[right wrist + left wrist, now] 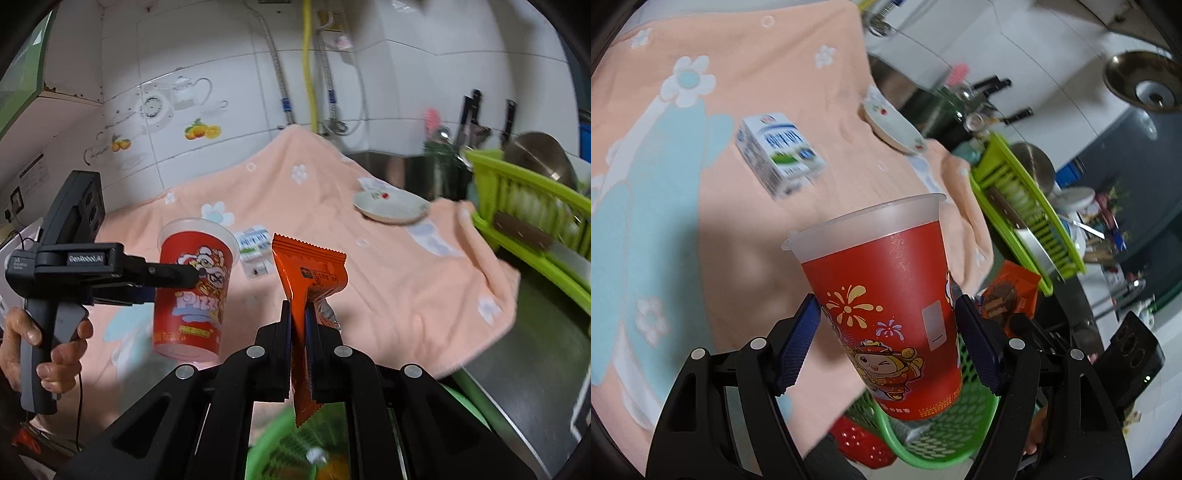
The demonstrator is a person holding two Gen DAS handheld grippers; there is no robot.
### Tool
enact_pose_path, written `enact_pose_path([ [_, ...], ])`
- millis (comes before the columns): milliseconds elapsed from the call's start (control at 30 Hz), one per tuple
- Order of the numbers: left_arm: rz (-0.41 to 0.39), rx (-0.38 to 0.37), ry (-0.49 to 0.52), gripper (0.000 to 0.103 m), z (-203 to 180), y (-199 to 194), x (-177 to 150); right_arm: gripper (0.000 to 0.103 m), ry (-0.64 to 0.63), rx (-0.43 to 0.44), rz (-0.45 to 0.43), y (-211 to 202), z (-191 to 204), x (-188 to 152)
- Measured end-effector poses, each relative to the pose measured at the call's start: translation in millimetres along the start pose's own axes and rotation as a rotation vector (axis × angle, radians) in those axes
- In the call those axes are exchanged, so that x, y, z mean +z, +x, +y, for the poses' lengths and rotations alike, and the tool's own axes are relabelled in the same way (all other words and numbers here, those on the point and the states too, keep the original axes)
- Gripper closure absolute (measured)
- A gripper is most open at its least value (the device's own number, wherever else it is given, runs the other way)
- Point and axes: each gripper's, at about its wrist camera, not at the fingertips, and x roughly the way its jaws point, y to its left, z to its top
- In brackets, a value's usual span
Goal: Collect trash
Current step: 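Drop the red cup into the green basket with the left tool while the right tool drops the wrapper in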
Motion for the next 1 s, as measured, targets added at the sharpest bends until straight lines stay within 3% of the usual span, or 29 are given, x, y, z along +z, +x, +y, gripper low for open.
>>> enact_pose_path([
  [500, 0.139, -0.036, 0.131, 0.030, -58.6, 50.3, -51.5, 0.094, 0.131, -0.119, 0.045, -52.8, -51.2, -69.1],
  [700, 0.193, -0.030, 0.176, 0.029, -75.6, 69.1, -69.1, 0.088, 0.167, -0.140, 0.058, -56.7, -63.5, -82.9],
  [1000, 0.235, -0.018, 0.209, 0.029, -85.0, 82.2, -87.0, 0.088, 0.174, -0.162, 0.056, -58.8, -73.2, -86.8],
])
